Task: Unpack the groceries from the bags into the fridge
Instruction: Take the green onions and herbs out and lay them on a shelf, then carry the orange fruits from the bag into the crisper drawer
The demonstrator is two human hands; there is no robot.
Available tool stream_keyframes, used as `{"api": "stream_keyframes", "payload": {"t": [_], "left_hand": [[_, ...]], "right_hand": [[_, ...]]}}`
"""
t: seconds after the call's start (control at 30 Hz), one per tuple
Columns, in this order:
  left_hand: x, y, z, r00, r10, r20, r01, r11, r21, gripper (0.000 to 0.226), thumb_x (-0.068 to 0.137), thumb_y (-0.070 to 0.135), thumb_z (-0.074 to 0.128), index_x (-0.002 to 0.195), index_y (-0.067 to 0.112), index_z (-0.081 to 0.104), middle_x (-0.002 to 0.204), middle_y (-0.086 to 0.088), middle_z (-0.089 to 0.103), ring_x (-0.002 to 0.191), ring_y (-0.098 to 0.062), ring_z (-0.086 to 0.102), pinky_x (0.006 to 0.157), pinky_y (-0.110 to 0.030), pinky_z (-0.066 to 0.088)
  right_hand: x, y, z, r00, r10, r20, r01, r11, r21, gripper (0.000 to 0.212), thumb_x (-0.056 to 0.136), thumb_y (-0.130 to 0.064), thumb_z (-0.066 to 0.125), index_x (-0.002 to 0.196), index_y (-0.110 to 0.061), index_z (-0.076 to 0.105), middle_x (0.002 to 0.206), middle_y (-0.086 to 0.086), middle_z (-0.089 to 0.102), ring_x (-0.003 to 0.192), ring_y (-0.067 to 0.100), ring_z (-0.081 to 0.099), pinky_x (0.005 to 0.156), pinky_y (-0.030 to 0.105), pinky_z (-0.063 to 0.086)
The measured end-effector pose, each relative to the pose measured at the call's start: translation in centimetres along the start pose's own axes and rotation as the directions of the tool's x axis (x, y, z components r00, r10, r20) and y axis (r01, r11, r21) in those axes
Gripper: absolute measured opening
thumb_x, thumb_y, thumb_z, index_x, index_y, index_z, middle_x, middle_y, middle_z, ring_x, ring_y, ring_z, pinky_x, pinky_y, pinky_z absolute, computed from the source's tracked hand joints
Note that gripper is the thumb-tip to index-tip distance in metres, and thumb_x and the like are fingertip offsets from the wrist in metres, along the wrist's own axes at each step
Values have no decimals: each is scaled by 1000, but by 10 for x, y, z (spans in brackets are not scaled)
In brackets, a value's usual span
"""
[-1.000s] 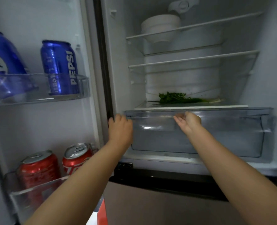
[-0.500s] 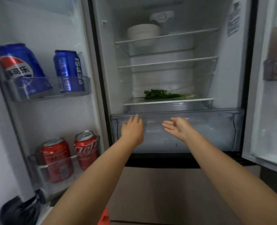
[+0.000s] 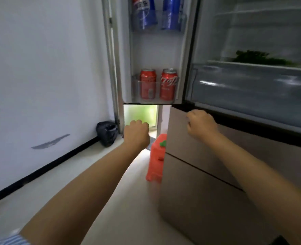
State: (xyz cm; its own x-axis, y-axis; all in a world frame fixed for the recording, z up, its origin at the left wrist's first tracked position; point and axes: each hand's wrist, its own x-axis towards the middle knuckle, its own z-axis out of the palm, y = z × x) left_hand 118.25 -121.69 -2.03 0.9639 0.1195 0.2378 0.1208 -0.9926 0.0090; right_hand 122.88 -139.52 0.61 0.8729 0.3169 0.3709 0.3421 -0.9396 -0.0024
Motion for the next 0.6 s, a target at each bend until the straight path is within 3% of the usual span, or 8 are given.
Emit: {"api": "stream_keyframes", "payload": {"t": [0.1,0.23,0.37,0.6], "left_hand": [[-63,-64,10,988,-139,71,138,990,21,29,94,12,41,120,6,52,126,-12,52,119,-31,47,90,-38,43],[-155,-160,22,941,-311,136,301,950,84,24,93,10,40,110,5,56,119,-12,56,110,-29,52,79,-33,42],[-250,-258,37,865,-456,210,439,890,123,28,94,11,37,116,5,54,122,-12,53,114,-29,49,87,-34,43],[-386,-436,45,790,-507,345,455,862,226,31,94,11,37,122,8,52,126,-10,50,117,-27,47,92,-33,41]], "right_hand": [[-21,-83,16,983,-181,36,178,982,65,33,87,-10,44,116,-1,55,122,17,57,114,33,51,92,38,42],[-64,-206,38,928,-361,94,341,924,175,32,88,-13,43,117,-3,55,121,16,57,114,33,51,90,38,43],[-120,-331,62,850,-506,147,457,847,271,33,91,-13,41,119,-4,54,124,13,56,114,32,50,93,37,42],[-206,-537,83,775,-580,251,482,799,359,35,92,-12,39,125,-5,51,124,13,57,110,29,54,91,36,45]]}}
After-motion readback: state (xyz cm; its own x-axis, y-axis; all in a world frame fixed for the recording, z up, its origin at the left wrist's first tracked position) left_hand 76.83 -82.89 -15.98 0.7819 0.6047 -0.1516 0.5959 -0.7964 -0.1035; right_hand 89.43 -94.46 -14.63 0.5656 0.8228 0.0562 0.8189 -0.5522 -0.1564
